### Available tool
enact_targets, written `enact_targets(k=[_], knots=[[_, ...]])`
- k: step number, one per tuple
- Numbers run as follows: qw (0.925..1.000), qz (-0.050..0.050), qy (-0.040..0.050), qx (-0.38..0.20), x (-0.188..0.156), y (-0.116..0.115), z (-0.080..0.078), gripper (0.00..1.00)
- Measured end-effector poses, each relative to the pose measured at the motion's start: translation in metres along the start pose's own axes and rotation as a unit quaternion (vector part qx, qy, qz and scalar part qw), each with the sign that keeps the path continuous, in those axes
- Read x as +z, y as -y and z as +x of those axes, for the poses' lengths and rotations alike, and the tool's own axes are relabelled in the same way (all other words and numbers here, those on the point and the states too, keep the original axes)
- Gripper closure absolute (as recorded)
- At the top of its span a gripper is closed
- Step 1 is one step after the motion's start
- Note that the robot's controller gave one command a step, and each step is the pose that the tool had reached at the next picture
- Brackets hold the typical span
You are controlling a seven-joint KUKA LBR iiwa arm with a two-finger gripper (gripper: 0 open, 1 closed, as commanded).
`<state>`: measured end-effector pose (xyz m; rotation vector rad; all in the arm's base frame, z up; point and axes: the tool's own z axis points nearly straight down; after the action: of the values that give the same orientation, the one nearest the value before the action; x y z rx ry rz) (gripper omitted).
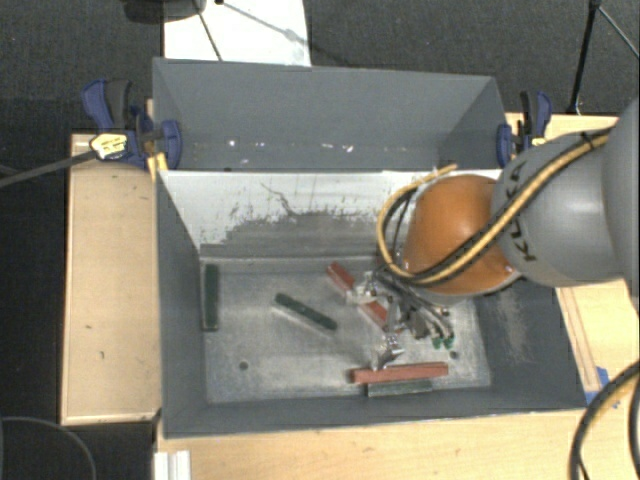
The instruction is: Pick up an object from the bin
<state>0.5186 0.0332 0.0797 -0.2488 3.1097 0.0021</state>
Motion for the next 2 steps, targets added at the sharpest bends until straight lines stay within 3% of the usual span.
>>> enact_targets(k=[1, 2], knots=[[1.0, 0.0, -0.0002, 0.0, 0.0, 0.0, 0.0, 0.0], [1.0, 0.0, -0.0091, 0.0, 0.002, -0.038, -0.016, 0.0]])
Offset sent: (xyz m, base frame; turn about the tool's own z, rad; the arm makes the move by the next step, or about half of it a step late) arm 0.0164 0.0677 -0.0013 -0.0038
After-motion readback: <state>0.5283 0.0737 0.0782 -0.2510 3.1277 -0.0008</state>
